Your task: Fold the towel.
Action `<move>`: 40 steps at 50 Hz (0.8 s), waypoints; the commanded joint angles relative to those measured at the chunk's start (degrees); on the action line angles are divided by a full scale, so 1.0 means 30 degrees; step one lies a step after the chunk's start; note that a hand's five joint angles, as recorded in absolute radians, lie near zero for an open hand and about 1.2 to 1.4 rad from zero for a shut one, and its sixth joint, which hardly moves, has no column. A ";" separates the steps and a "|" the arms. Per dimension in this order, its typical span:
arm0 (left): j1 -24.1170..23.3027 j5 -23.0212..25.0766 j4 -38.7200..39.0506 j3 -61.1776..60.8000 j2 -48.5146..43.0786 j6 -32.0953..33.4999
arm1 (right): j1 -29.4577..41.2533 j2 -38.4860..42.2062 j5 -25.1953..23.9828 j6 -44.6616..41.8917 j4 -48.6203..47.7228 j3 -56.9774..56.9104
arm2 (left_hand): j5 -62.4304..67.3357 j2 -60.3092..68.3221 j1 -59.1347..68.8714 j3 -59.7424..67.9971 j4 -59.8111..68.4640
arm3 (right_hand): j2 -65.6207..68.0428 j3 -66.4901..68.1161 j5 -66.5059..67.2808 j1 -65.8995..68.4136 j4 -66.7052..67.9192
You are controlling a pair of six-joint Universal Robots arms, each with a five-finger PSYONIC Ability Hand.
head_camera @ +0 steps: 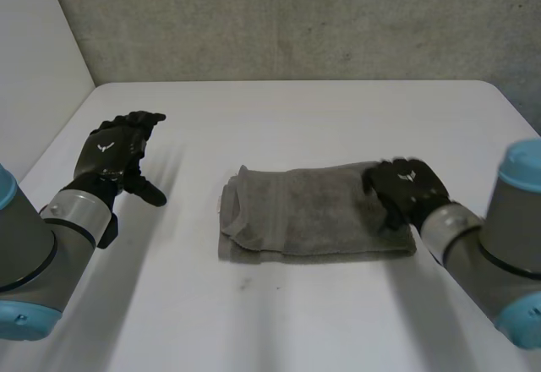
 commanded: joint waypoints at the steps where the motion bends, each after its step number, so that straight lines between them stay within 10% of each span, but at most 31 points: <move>1: -0.0078 0.0000 0.0017 -0.0020 -0.0126 -0.0001 | -0.1635 0.0359 -0.0938 -0.0214 -0.2413 0.2390 | -0.0554 0.0182 0.0024 0.0149 0.0155 | 0.3591 0.3620 0.3482 0.3577 0.3606; 19: -0.0107 0.0029 0.0017 -0.0020 -0.0126 0.0028 | -0.2016 0.1678 -0.0674 -0.1415 -0.3526 0.2478 | -0.0554 0.0182 0.0024 0.0149 0.0155 | -0.0446 -0.0417 -0.0555 -0.0460 -0.0431; 25: -0.0166 0.0058 0.0017 -0.0020 -0.0126 0.0028 | -0.2016 0.1648 -0.0674 -0.1386 -0.3526 0.2624 | -0.0554 0.0182 0.0024 0.0149 0.0155 | 0.4881 0.4910 0.4772 0.4867 0.4896; 27: -0.0137 0.0029 0.0017 -0.0020 -0.0126 0.0028 | -0.2016 0.1590 -0.0733 -0.1386 -0.3585 0.2595 | -0.0554 0.0182 0.0024 0.0149 0.0155 | 1.3575 1.3604 1.3466 1.3562 1.3591; 40: -0.0195 -0.0029 -0.0070 0.0067 0.0312 -0.0001 | 0.0842 0.0885 -0.0645 -0.1737 -0.2156 -0.2110 | -0.0554 0.0182 0.0024 0.0149 0.0155 | 1.4729 1.4758 1.4620 1.4716 1.4745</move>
